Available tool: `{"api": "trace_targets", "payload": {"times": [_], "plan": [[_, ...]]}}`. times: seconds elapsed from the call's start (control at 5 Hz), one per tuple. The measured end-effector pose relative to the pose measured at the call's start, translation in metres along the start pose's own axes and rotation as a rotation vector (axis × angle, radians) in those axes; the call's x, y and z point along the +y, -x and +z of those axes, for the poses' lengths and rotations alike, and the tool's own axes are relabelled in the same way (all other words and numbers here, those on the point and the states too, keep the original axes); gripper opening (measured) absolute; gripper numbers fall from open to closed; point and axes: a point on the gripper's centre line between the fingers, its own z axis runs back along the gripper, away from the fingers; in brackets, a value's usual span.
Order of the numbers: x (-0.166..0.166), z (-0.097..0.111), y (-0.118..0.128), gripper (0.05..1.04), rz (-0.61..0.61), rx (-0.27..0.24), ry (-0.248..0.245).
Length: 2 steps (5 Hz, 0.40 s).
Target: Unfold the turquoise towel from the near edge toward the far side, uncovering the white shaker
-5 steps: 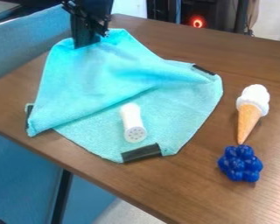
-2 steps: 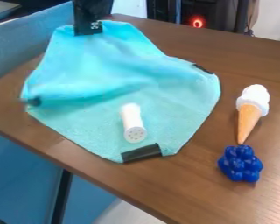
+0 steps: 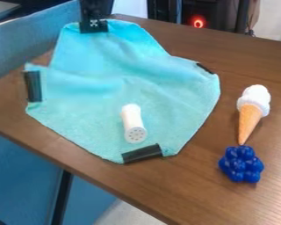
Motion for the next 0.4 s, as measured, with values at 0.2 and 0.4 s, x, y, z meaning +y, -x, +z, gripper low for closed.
{"api": "trace_targets", "payload": {"times": [0.2,0.4], "plan": [[0.0038,-0.0007,-0.0036,0.063,-0.060,-0.053,-0.011],[0.0090,-0.0036,-0.0081,0.063,-0.095,-0.099,-0.044]]}}
